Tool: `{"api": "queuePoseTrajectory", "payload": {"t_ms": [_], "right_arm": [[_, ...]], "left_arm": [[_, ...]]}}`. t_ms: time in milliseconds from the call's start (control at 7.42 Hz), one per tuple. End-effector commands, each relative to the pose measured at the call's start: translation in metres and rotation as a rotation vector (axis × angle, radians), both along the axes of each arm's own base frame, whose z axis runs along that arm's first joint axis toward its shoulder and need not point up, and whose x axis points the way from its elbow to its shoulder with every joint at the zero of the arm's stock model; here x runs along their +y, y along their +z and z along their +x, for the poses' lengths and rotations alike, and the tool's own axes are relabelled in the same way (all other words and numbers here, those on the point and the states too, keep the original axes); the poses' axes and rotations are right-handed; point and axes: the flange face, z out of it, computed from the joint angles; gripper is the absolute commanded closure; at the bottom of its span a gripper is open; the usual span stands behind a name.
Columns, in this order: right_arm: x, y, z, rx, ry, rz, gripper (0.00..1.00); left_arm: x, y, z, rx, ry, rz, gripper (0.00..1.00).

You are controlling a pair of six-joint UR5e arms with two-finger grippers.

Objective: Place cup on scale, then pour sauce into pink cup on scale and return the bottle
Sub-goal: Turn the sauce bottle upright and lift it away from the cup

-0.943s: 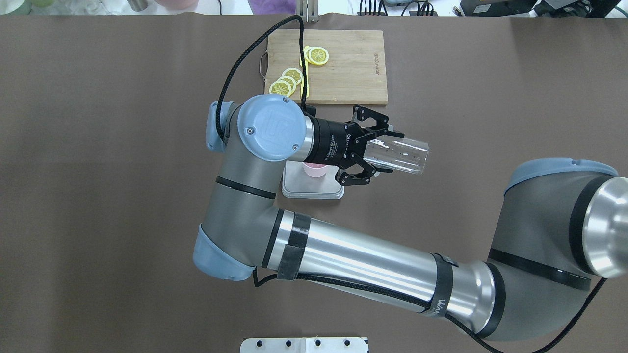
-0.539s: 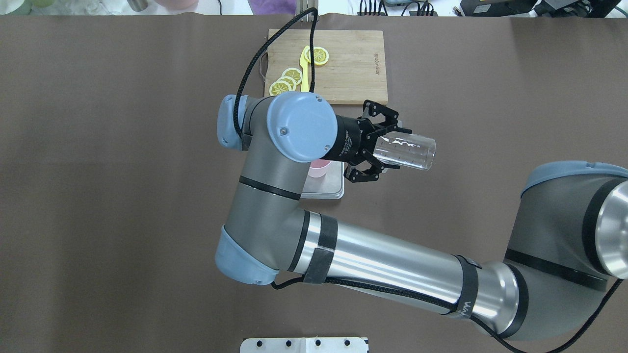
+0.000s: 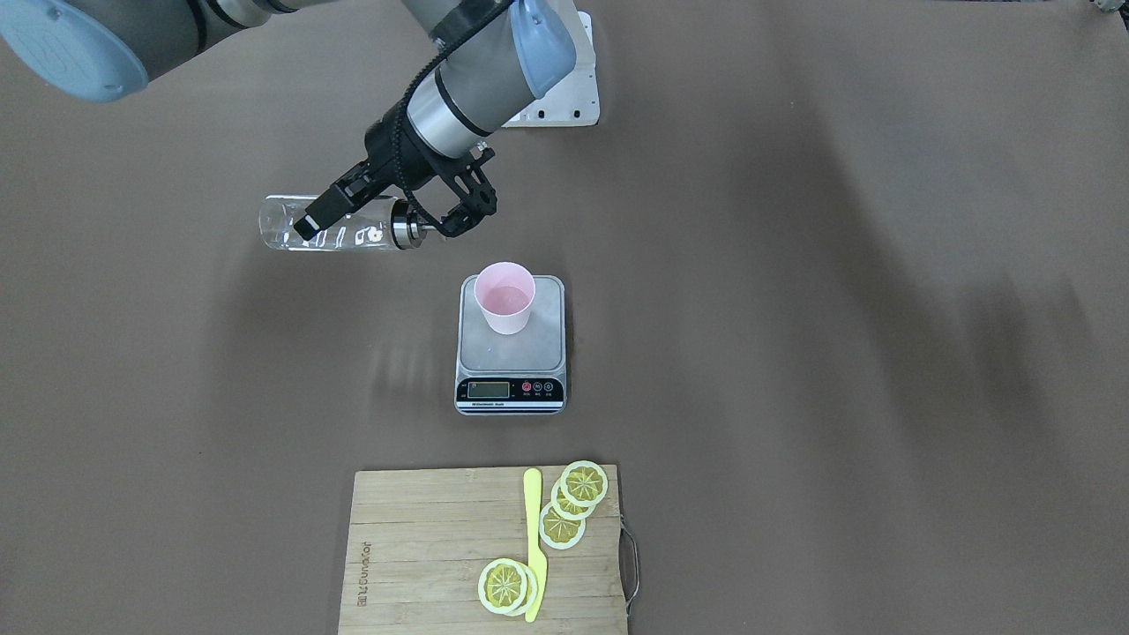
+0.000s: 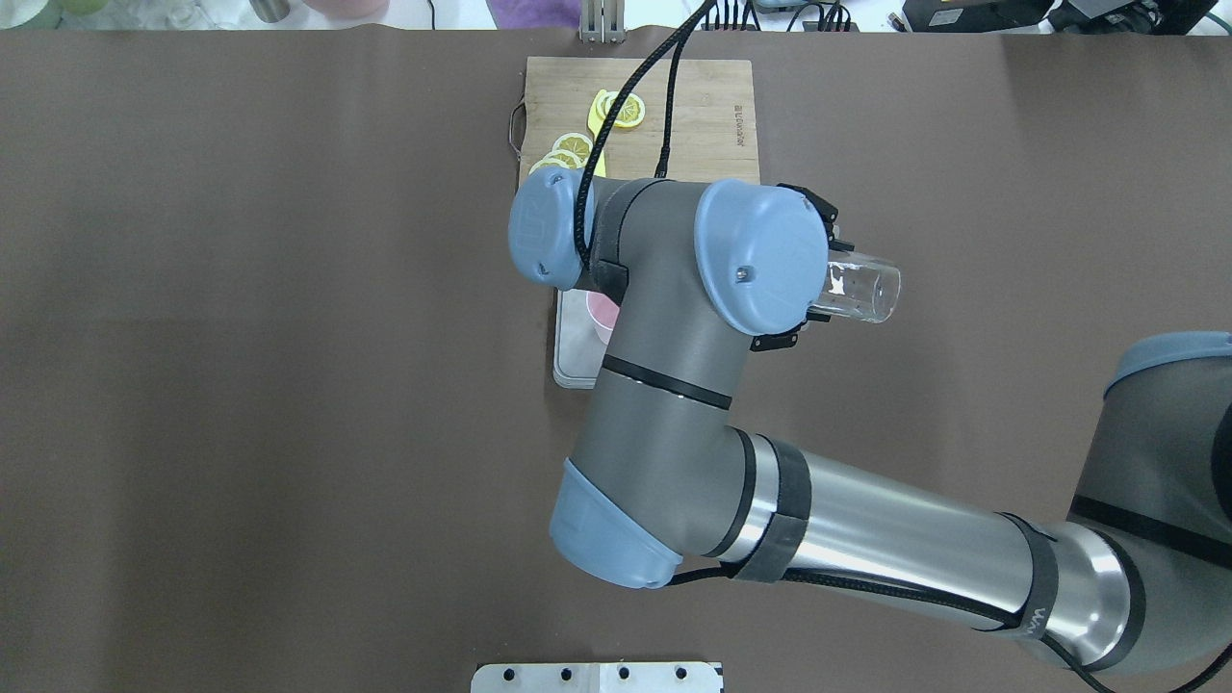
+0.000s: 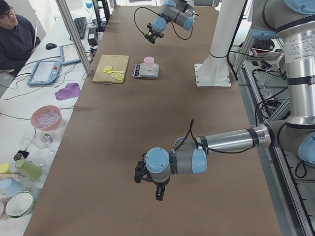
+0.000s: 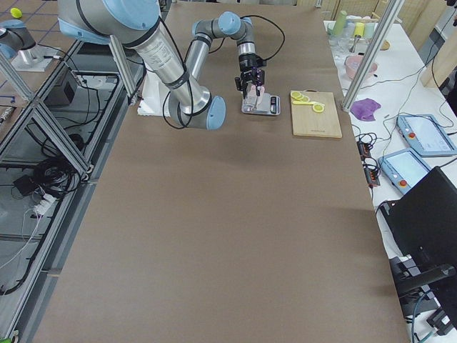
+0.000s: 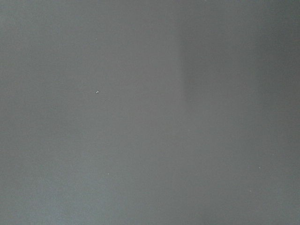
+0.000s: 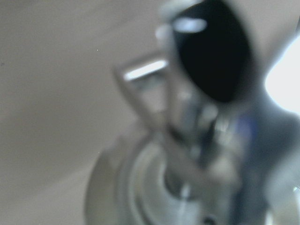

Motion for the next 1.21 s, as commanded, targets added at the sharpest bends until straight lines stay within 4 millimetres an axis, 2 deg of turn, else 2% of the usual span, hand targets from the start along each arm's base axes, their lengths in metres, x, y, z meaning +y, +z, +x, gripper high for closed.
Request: {"api": "queuePoseTrajectory", "payload": {"t_ms": [0,135,404,674,943,1078], "right_arm": [[0.003,0.026,0.028,-0.105,-0.038,0.054,1.00],[-0.002,0.029,0.041,-0.133,-0.028,0.064,1.00],[-0.012,0.044,0.081,-0.253,-0.089,0.087,1.00],[-0.029,0.049,0.101,-0.330,-0.106,0.093,1.00],[-0.047,0.072,0.127,-0.483,-0.114,0.066,1.00],[-0.053,0.091,0.139,-0.555,-0.114,0.067,1.00]], "left_arm": [[-0.003,-0.007,0.000,-0.002,-0.003,0.012,0.02],[-0.005,-0.009,0.000,-0.002,-0.004,0.016,0.02],[-0.010,-0.013,0.000,-0.002,-0.001,0.030,0.02],[-0.010,-0.018,0.000,-0.002,0.000,0.040,0.02],[-0.014,-0.024,0.000,-0.003,-0.005,0.048,0.02],[-0.016,-0.029,0.000,-0.003,-0.005,0.058,0.02]]}}
